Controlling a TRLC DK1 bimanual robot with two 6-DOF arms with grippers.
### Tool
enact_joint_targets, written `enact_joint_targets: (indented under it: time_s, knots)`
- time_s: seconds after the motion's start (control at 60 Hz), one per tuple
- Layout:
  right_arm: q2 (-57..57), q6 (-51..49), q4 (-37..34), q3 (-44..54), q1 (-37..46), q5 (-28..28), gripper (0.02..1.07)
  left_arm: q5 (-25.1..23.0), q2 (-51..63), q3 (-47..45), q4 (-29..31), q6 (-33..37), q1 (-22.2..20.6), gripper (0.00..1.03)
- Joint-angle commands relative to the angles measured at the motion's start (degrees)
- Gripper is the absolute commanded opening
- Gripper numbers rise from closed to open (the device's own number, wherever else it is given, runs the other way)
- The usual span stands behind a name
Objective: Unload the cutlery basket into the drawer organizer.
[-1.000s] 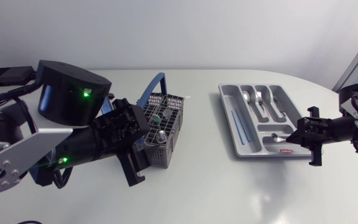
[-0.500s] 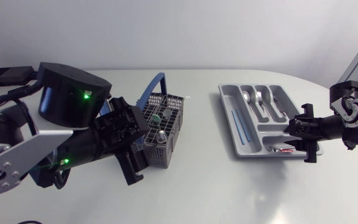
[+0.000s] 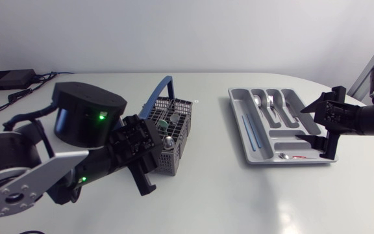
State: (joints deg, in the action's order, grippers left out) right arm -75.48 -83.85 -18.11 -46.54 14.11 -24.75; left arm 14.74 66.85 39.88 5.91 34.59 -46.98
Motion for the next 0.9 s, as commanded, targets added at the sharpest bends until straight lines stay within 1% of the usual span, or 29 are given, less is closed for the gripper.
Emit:
enact_joint_targets:
  time_s: [0.0, 0.05, 0.133, 0.283, 0.333, 0.367, 0.467, 0.683, 0.717, 0.767, 0.85, 0.883]
  knots:
    - [2.18, 5.46, -1.05, 2.16, -3.21, -1.26, 0.74, 2.4, 3.2, -3.14, -2.48, 1.62, -0.57, 0.2]
    - [3.15, 9.15, -0.08, 2.6, -6.2, -1.26, 0.73, 3.71, 4.43, -3.93, -3.98, 1.89, -0.57, 0.2]
    - [2.62, 18.29, 4.4, 1.98, -11.21, -0.74, 0.73, 4.86, 5.05, -4.99, -5.56, 2.06, -0.13, 0.2]
    - [-4.06, 31.91, 10.02, -2.85, -20.52, 1.73, 0.74, 5.03, 5.05, -6.04, -6.44, 2.15, 2.42, 0.2]
    - [-7.4, 36.13, 12.04, -4.87, -22.55, 2.6, 0.79, 5.03, 5.05, -6.3, -6.62, 2.24, 3.12, 0.2]
    - [-9.6, 37.98, 12.48, -6.28, -24.22, 2.96, 0.81, 5.03, 4.96, -6.57, -6.79, 2.24, 3.56, 0.2]
    - [-17.07, 43.25, 15.47, -10.85, -27.47, 4.54, 0.81, 5.03, 4.78, -7.45, -7.67, 2.76, 4.97, 0.2]
    - [-29.72, 52.92, 15.65, -22.8, -31.07, 4.98, 0.8, 5.03, 4.34, -9.2, -9.08, 3.38, 7.78, 0.2]
    - [-31.74, 54.59, 15.56, -25.09, -31.16, 4.89, 0.76, 5.03, 4.17, -9.47, -9.34, 3.56, 8.22, 0.2]
    - [-34.47, 56.78, 15.56, -28.34, -31.16, 4.8, 0.67, 5.03, 4.08, -10.26, -10.31, 3.82, 8.66, 0.2]
    - [-38.6, 59.77, 14.86, -33.44, -31.16, 4.19, 0.58, 5.03, 3.99, -10.79, -10.92, 4.0, 9.28, 0.2]
    - [-40.18, 61.0, 14.33, -35.55, -31.16, 3.48, 0.52, 5.03, 4.08, -10.87, -10.92, 4.0, 9.54, 0.2]
